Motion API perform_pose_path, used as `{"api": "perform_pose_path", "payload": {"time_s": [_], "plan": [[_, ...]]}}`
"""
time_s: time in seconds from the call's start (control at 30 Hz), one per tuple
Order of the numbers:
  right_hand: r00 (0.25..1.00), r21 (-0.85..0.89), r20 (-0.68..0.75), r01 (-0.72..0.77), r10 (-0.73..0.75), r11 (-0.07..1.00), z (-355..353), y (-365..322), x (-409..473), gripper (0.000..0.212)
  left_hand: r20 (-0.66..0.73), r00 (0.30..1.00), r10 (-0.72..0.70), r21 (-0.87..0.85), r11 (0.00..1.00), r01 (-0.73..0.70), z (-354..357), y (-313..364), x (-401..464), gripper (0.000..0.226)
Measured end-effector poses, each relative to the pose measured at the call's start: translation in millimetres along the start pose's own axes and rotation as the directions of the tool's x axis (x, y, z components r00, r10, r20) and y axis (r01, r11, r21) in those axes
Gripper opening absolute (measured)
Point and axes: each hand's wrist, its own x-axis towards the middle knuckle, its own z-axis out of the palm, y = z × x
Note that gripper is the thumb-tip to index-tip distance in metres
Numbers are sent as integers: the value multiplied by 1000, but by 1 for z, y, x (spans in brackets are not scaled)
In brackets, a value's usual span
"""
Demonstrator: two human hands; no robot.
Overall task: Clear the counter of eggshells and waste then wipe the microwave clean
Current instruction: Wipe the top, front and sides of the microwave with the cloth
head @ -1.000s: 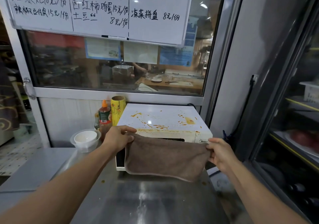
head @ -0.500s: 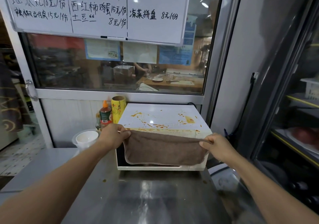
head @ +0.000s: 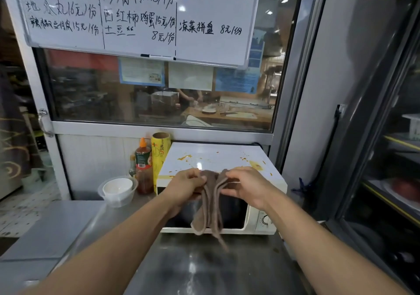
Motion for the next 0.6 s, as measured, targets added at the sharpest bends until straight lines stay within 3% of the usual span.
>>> {"api": "perform_pose_path", "payload": {"time_s": [0.13, 0.27, 0.33, 0.4, 0.47, 0.6], "plan": [[997, 36, 75, -7, 5, 999, 17, -2, 2, 35, 142, 989, 45, -38, 998, -40, -14, 4, -5, 21], [996, -179, 84, 39, -24, 983, 25, 1, 3, 50, 74, 996, 57, -21, 998, -55, -26, 4, -7, 22], [997, -262, 34, 76, -70, 962, 27, 4, 4, 51, 19, 999, 47, 4, 999, -47, -29, 5, -6, 16], [986, -287, -116, 80, -117, 954, 23, 9, 6, 43, -4, 999, 44, 9, 999, -44, -32, 7, -3, 16], [970, -230, -236, -4, -51, 973, 14, 19, 7, 39, 0, 998, 57, 8, 998, -57, -35, 10, -1, 17], [979, -20, -97, -183, 180, 983, -2, 41, 5, 69, 45, 997, 60, -144, 988, -53, -29, 17, 5, 20]]}}
